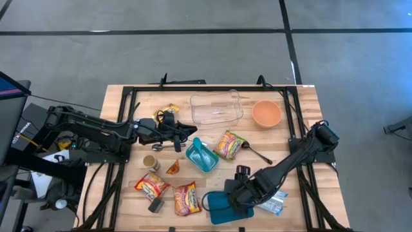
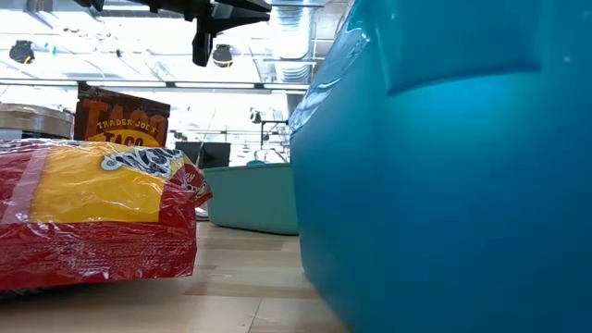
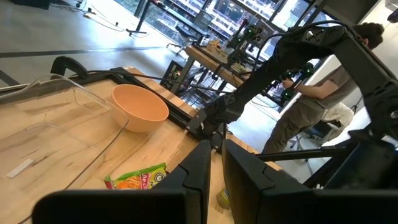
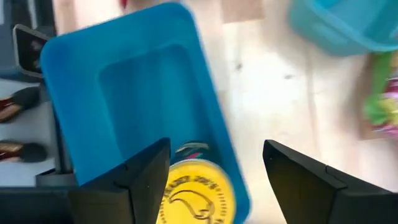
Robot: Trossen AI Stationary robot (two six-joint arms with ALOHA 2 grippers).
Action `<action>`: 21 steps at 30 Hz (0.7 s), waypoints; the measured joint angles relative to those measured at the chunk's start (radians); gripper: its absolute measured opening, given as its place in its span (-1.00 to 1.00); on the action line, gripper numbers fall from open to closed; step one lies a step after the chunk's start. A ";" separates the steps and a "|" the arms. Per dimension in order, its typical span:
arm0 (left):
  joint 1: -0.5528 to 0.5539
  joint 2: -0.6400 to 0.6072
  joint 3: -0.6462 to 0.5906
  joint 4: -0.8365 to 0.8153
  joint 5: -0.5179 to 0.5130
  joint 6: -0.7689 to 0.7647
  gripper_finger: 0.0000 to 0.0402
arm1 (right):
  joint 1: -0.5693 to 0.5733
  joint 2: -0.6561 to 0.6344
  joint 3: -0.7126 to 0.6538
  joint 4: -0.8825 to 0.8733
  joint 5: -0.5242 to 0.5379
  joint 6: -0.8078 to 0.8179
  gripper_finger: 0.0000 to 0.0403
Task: Pick & Place Food Item
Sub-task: Put the black seasoning bottle into the blue bin
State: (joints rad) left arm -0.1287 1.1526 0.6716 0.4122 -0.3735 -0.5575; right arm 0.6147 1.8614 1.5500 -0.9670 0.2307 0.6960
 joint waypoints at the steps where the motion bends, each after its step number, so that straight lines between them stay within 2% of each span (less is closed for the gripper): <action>1: 0.000 0.000 0.000 0.000 0.000 0.000 -0.82 | 0.000 0.000 0.012 -0.016 0.015 0.000 0.24; 14: 0.000 0.000 0.000 0.000 0.004 0.000 -0.82 | 0.000 0.000 0.154 -0.275 0.185 -0.023 0.24; 21: 0.000 0.000 0.000 0.000 0.003 0.000 -0.82 | -0.010 0.000 0.170 -0.234 0.216 -0.055 0.24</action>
State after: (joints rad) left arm -0.1287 1.1529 0.6716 0.4122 -0.3702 -0.5578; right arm 0.6052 1.8614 1.7203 -1.2013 0.4469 0.6405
